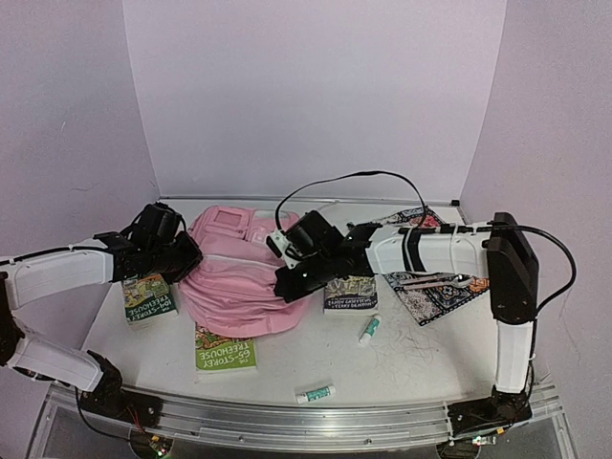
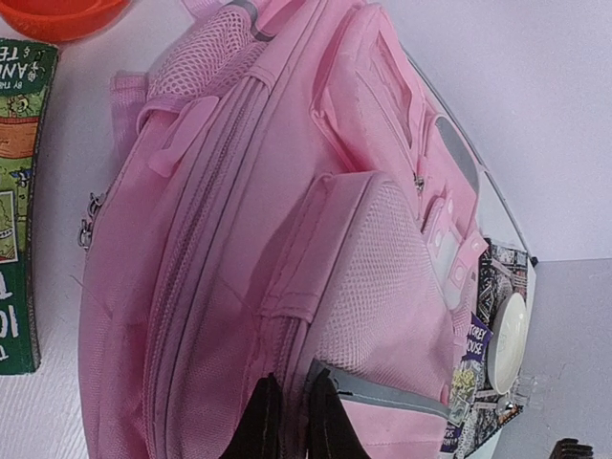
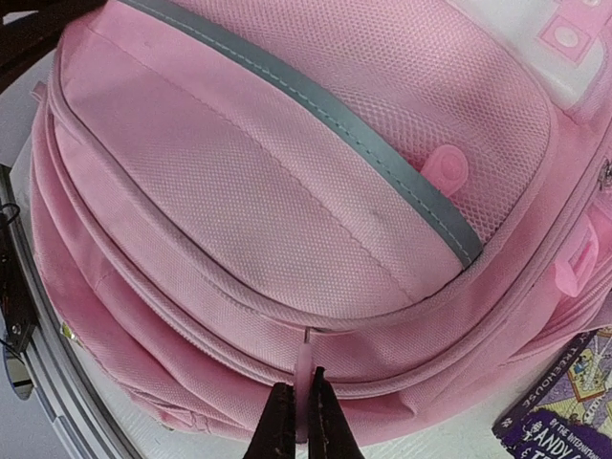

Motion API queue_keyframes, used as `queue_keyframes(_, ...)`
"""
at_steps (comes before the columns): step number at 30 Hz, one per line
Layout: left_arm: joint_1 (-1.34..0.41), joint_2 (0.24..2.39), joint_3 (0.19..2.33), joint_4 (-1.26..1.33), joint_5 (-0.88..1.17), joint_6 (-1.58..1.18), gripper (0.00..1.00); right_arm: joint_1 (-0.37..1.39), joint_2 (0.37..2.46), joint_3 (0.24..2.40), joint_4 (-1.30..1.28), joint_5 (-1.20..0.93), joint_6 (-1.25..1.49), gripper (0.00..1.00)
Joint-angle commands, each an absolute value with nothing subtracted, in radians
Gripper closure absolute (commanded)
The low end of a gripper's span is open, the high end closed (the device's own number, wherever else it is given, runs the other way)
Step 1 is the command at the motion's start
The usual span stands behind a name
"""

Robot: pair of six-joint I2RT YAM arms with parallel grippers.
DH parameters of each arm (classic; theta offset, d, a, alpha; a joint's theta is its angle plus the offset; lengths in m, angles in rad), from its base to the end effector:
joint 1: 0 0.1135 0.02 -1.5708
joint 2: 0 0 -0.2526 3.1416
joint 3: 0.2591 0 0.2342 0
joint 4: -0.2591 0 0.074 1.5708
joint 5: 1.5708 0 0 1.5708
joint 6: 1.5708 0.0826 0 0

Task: Pack the student bag
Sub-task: Unzip the upper front pocket of the student bag.

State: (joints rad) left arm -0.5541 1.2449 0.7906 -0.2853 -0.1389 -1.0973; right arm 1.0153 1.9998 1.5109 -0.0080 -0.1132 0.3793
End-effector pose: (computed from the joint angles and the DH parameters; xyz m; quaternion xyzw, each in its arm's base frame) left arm 0.2475 -0.1397 0.2024 -0.2718 0.8717 -0.2530 0.3198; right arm 0.2506 0.4215 0.2155 -0.2957 0.8058 0.3652 0.3603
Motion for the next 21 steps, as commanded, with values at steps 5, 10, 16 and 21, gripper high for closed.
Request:
queue_keyframes(5, -0.619, 1.203, 0.817, -0.141, -0.148, -1.047, 1.0, 1.054, 1.885, 1.466, 0.247, -0.147, 0.31, 1.0)
queue_keyframes(10, -0.604, 1.216, 0.814, -0.192, -0.21, -0.998, 1.0, 1.029, 1.821, 1.369, 0.244, -0.098, 0.317, 1.0)
queue_keyframes(16, -0.598, 1.248, 0.807, -0.192, -0.191, -0.99, 1.0, 1.029, 1.82, 1.383, 0.26, -0.205, 0.327, 1.0)
queue_keyframes(21, -0.611, 1.265, 0.799, -0.14, -0.159, -1.029, 1.0, 1.04, 1.876, 1.432, 0.342, -0.324, 0.388, 1.0)
